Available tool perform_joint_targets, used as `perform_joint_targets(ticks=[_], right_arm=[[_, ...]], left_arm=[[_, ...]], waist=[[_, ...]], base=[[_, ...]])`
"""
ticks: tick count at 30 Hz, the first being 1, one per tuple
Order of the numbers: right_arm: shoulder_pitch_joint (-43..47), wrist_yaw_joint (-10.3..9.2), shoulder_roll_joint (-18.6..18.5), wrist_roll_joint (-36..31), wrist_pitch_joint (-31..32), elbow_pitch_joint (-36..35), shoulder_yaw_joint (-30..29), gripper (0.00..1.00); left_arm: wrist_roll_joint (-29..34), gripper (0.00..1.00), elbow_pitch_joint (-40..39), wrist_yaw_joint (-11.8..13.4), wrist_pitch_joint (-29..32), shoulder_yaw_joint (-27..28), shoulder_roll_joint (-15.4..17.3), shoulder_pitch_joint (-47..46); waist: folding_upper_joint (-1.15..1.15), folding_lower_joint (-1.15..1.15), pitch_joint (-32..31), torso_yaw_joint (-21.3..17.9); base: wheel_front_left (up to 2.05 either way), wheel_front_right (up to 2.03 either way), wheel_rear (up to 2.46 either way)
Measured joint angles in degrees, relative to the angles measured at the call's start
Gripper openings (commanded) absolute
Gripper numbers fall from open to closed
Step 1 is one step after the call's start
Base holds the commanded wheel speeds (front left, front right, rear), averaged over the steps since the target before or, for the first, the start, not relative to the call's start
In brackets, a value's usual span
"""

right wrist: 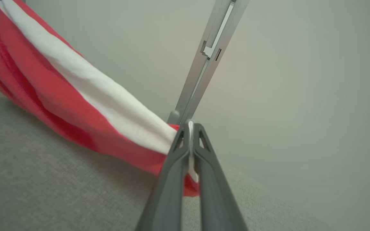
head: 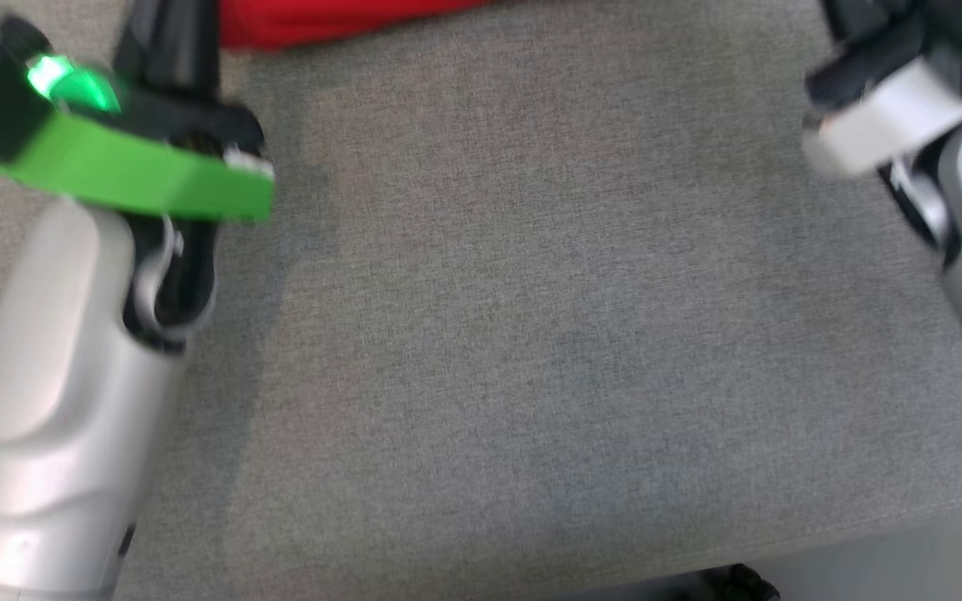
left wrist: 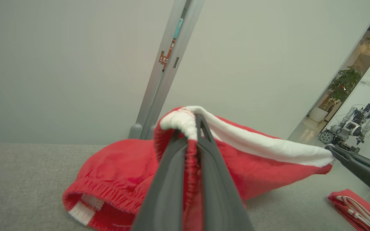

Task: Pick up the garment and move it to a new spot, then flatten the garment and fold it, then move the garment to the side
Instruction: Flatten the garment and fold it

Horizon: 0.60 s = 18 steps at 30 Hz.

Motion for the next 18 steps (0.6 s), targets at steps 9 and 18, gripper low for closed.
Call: perform_joint_targets(ticks=[9,18], right_arm=[[23.76,0.01,-4.83,1.33,10.59,-15.96,-3.52,0.0],[46.04,0.01,-3.61,7.82,24.17,-31.62,-9.24,0.0]], left_arm=[[4.26,0.0,-2.01,-0.01,0.01,-6.77,5.39,20.96],[4.1,0.0,-4.08,0.0,2.08,-11.91,10.72,36.14]], waist=[[0.0,-0.01,-8.28,-0.36],[0.0,-0.01,-17.28,-0.41]], base=[[0.0,0.0,0.0],[0.0,0.0,0.0]])
